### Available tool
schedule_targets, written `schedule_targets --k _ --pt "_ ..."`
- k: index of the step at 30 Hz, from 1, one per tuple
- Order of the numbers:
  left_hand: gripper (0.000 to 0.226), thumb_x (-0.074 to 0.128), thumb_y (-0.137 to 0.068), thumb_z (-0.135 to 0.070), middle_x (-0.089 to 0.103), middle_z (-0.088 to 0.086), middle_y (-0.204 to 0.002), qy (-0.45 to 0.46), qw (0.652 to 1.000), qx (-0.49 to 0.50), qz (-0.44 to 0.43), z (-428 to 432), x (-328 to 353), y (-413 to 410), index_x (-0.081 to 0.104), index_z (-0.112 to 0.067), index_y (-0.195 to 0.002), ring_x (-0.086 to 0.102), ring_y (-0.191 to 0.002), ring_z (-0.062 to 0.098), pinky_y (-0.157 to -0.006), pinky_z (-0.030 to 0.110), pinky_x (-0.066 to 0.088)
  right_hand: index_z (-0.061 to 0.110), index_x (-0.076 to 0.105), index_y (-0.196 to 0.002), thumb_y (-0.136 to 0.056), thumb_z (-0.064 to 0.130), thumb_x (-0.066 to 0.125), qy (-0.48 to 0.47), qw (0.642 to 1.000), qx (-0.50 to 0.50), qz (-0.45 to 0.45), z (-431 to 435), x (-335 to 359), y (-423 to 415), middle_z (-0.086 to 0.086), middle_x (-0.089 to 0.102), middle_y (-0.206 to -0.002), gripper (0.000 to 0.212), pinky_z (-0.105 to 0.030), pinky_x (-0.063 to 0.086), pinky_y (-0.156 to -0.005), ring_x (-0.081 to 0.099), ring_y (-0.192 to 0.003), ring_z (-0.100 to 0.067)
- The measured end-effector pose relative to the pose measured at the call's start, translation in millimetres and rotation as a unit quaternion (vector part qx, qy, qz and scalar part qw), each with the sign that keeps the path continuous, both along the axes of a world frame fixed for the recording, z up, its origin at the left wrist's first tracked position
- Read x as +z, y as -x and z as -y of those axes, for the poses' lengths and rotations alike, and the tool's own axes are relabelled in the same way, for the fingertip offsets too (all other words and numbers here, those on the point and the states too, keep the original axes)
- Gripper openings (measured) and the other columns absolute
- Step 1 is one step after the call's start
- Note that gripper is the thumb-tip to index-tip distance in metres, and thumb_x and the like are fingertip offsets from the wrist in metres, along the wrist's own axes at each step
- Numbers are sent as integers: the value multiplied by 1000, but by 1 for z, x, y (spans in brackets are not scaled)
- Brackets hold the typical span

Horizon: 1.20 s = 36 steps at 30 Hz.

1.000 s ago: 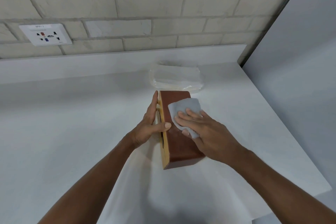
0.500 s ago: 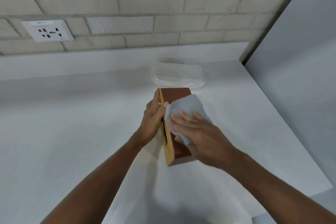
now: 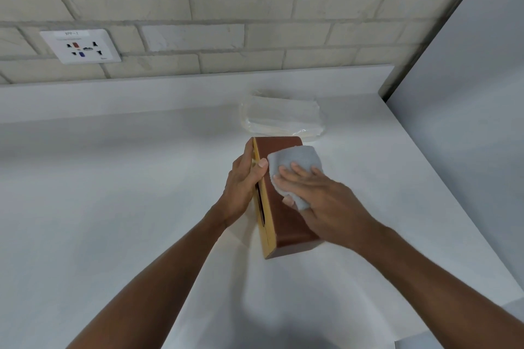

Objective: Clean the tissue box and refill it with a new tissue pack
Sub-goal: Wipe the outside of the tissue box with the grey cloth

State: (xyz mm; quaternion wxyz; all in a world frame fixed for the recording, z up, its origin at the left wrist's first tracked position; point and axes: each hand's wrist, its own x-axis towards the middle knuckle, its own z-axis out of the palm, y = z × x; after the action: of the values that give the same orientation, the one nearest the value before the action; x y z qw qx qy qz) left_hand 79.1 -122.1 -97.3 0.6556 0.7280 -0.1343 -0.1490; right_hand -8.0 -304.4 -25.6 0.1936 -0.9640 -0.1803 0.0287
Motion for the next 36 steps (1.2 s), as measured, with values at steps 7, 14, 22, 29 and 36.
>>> schedule_targets --k 7,14,22,29,36 --pt "63 45 -97 -63 58 -3 -148 10 1000 -10 -8 1 0 0 38 -39 -155 42 -148 25 -122 59 30 29 42 -148 -106 30 40 -23 999 -41 -22 12 1 -5 13 33 -157 42 -35 19 -122 17 -147 1" --pt "51 46 -104 -47 59 5 -144 41 999 -12 -9 2 3 2 43 -30 -152 54 -138 24 -121 55 37 30 42 -148 -107 34 36 -16 998 -46 -35 21 3 -1 12 33 -157 42 -36 18 -122 18 -147 0" --pt "44 46 -105 -44 63 0 -139 60 998 -15 -2 2 1 2 45 -34 -149 57 -132 15 -119 46 41 29 43 -148 -107 34 35 -26 998 -58 -23 17 -1 8 11 33 -157 42 -37 17 -123 19 -148 -2" --pt "44 45 -107 -41 65 -20 -134 60 998 -20 -12 2 2 4 42 -36 -151 59 -129 1 -101 16 47 32 42 -148 -107 34 36 -23 996 -77 -24 20 -2 8 14 32 -157 42 -39 17 -122 19 -148 -1" --pt "52 46 -103 -50 57 -11 -148 63 998 -19 -10 2 -2 3 39 -41 -153 50 -141 6 -116 31 39 30 41 -148 -107 30 38 -10 999 -37 -16 25 -4 17 14 33 -157 42 -38 18 -122 18 -148 -1"
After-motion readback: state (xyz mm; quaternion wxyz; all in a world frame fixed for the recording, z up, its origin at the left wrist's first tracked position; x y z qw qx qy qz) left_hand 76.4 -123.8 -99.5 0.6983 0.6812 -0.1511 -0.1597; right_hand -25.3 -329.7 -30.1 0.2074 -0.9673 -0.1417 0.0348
